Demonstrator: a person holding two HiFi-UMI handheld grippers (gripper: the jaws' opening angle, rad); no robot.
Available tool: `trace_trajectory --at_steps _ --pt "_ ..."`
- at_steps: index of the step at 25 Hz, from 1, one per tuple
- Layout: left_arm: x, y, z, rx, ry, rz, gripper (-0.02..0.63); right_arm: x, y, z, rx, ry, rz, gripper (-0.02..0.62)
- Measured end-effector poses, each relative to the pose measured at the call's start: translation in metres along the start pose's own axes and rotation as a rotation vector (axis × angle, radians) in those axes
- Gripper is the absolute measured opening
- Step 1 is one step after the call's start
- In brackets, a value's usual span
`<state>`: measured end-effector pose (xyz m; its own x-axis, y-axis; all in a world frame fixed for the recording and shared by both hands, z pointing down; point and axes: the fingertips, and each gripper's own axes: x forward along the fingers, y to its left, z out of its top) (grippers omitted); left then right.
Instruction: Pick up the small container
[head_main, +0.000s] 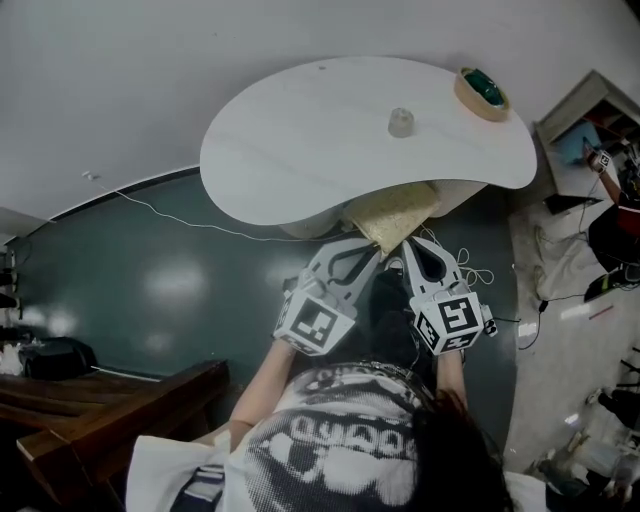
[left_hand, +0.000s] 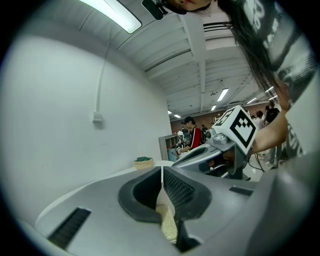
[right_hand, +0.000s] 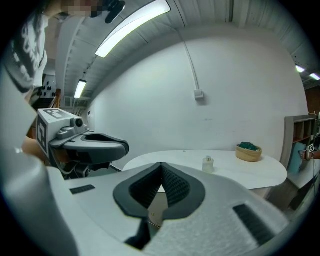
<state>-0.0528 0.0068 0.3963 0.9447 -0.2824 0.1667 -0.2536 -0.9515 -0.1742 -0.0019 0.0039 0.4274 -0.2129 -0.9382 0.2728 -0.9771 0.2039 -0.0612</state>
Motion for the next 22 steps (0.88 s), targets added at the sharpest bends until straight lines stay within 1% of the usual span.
trace_trajectory --at_steps 4,8,10,20,22 --pt "0.021 0.015 -0.008 -0.003 0.023 0.032 0.012 0.019 -0.019 -0.002 0.01 0.005 0.029 -0.005" --pt "0.052 0.03 -0.009 -0.01 0.042 0.039 0.012 0.041 -0.052 -0.001 0.024 0.013 0.046 -0.005" --pt "0.07 0.042 -0.011 -0.015 0.053 0.058 0.012 0.054 -0.069 0.001 0.02 0.021 0.066 -0.005" --pt "0.181 0.098 0.003 -0.033 0.069 0.166 0.012 0.117 -0.175 0.015 0.005 0.06 0.17 -0.005" --pt "0.196 0.106 0.001 -0.037 0.09 0.188 0.012 0.131 -0.192 0.013 -0.002 0.073 0.191 -0.005"
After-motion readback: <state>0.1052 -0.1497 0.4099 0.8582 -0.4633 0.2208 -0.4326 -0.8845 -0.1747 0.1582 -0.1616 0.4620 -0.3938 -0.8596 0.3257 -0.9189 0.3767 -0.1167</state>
